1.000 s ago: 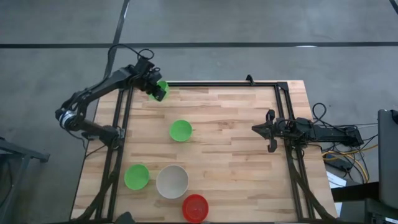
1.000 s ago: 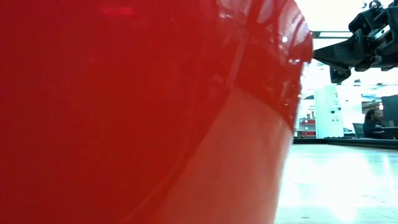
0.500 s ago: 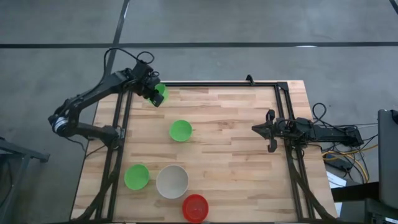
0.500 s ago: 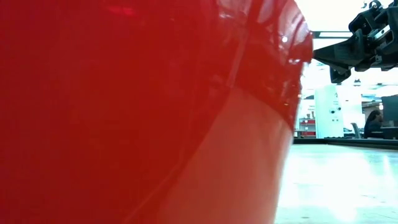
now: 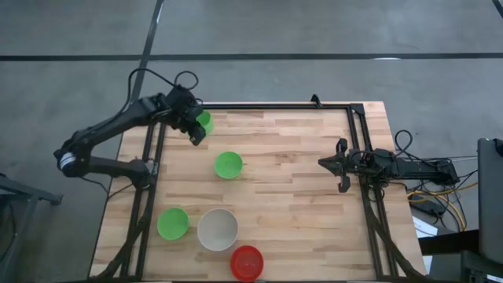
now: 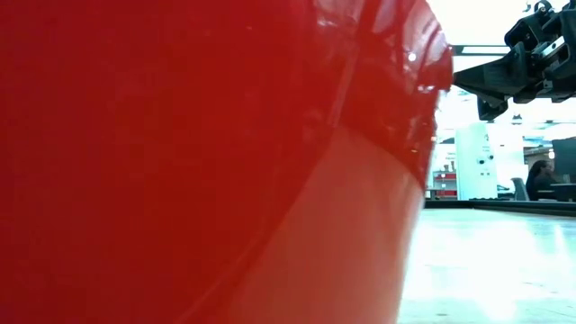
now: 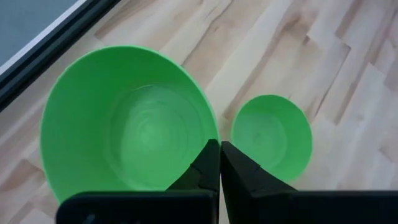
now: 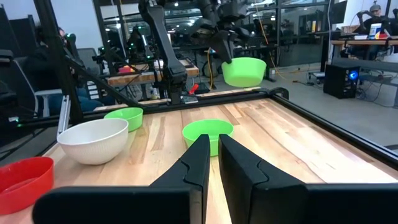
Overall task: Nest bowls inside each other
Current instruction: Stack the top green bowl on the white bowl
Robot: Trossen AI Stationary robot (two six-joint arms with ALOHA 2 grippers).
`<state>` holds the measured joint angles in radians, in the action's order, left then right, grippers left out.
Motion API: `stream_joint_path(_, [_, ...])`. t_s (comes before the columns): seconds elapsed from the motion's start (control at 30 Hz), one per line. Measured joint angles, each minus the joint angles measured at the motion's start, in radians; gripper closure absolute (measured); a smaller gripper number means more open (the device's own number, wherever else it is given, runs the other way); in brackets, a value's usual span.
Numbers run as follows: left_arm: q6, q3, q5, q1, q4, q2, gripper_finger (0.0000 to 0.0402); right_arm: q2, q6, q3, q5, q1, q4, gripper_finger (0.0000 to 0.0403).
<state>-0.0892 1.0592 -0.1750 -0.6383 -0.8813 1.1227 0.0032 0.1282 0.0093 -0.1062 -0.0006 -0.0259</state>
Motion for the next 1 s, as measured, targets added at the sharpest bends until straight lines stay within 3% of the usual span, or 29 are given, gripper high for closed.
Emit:
stream_joint_path(0.63, [-0.036,-0.003,0.072,0.237,-0.051,-0.066,0.0397,0.0,0.0,0.0,0.0,0.0,0.0,0.0369])
stream_joint_path(1.0, [-0.11,-0.07,0.127,0.396,-0.043,-0.136,0.0397,0.0,0.0,0.0,0.0,0.0,0.0,0.0369])
